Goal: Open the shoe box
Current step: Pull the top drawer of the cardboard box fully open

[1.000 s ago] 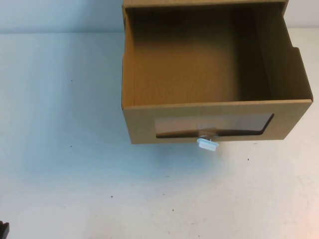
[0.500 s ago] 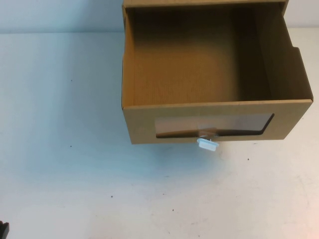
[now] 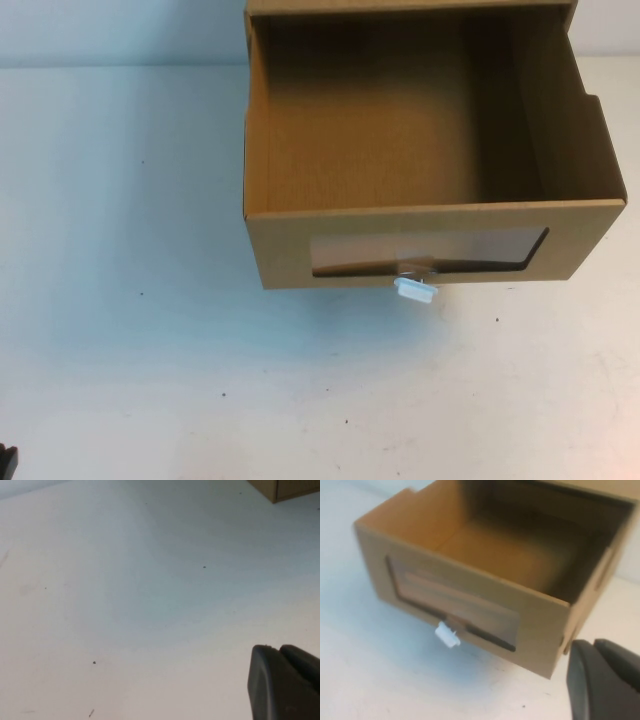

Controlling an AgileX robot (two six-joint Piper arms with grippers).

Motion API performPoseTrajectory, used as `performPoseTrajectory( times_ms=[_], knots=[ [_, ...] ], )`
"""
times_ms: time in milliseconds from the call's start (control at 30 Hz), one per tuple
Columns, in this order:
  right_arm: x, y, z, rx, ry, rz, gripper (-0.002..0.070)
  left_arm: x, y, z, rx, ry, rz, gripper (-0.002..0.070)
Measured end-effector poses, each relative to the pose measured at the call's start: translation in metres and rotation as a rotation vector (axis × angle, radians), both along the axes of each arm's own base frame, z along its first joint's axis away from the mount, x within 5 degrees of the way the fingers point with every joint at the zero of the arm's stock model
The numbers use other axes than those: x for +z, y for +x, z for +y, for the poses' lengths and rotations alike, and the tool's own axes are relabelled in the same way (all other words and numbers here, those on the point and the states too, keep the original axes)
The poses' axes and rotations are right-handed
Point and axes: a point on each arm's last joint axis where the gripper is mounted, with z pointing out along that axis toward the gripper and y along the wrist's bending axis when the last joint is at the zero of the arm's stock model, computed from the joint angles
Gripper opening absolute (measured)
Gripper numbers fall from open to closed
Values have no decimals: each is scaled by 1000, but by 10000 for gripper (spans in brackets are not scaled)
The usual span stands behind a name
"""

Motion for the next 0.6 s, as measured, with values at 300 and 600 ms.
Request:
performPoseTrajectory(
  times_ms=[300,600],
  knots=[
    [8,-1,-5,-336,328,-85,-13,0,0,0,0,0,0,-6],
    [14,-4,-4,-382,384,-318,-14,0,0,0,0,0,0,-6]
  ],
)
